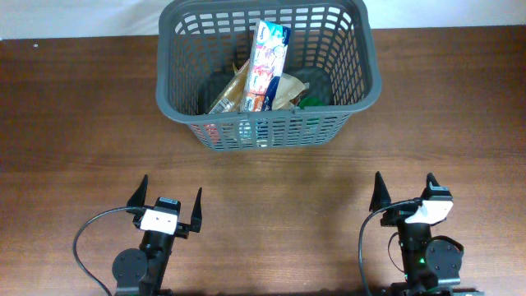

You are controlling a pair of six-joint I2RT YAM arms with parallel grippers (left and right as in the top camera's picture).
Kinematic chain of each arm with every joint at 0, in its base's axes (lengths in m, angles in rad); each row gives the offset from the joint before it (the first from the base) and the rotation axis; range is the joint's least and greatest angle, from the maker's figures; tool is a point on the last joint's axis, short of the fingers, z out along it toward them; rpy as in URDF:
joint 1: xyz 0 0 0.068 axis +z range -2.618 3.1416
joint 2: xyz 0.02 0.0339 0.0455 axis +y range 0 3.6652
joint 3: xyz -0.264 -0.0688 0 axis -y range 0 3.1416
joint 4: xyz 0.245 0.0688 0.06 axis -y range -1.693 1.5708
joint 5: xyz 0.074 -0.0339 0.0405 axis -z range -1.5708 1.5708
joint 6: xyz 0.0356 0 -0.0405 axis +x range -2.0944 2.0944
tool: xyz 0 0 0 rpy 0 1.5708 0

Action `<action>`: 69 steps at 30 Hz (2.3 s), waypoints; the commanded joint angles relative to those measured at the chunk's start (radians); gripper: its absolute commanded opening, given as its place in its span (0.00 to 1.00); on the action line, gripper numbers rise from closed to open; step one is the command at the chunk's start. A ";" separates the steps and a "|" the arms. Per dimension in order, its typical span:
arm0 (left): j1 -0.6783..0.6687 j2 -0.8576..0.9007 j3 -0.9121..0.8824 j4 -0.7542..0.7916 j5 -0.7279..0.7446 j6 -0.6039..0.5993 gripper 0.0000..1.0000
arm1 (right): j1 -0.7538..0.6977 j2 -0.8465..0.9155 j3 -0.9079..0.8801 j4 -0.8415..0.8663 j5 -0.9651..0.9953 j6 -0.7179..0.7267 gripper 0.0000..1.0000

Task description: Pack container

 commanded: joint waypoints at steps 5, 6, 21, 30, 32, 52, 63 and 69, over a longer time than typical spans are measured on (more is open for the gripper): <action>0.005 -0.009 -0.008 0.000 -0.004 0.016 0.99 | 0.005 -0.013 -0.033 0.006 -0.024 -0.011 0.99; 0.005 -0.009 -0.008 0.000 -0.004 0.016 0.99 | 0.005 -0.013 -0.038 0.006 -0.025 -0.011 0.99; 0.005 -0.009 -0.008 0.000 -0.004 0.016 0.99 | 0.006 -0.013 -0.050 0.014 -0.043 -0.034 0.99; 0.005 -0.009 -0.008 0.000 -0.004 0.016 0.99 | 0.005 -0.013 -0.050 0.014 -0.039 -0.063 0.99; 0.005 -0.009 -0.008 0.000 -0.004 0.016 0.99 | 0.005 -0.013 -0.050 0.014 -0.039 -0.063 0.99; 0.005 -0.009 -0.008 0.000 -0.004 0.016 0.99 | 0.005 -0.012 -0.050 0.014 -0.039 -0.063 0.99; 0.005 -0.009 -0.008 0.000 -0.004 0.016 0.99 | 0.005 -0.012 -0.050 0.014 -0.039 -0.063 0.99; 0.005 -0.009 -0.008 0.000 -0.004 0.016 0.99 | 0.005 -0.012 -0.050 0.014 -0.039 -0.063 0.99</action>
